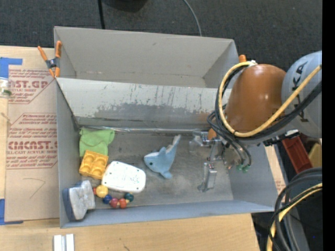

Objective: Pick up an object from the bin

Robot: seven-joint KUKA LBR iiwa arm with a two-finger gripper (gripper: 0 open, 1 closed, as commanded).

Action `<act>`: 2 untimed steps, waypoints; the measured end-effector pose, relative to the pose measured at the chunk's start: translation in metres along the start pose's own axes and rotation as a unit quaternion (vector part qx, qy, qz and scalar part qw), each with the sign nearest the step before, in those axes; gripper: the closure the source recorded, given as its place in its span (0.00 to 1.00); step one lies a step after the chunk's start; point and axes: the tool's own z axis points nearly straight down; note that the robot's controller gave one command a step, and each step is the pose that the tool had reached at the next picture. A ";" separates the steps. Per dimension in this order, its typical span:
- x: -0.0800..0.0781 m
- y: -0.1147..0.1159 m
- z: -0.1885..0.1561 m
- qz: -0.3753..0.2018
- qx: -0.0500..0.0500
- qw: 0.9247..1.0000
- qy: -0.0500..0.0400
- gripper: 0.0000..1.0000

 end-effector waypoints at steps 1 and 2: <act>-0.002 0.000 -0.004 0.000 0.000 1.000 -0.004 0.00; -0.020 0.018 0.030 -0.007 0.001 1.000 -0.008 0.00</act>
Offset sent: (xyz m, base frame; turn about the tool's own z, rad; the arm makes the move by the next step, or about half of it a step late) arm 0.0486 0.0603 -0.1149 -0.0477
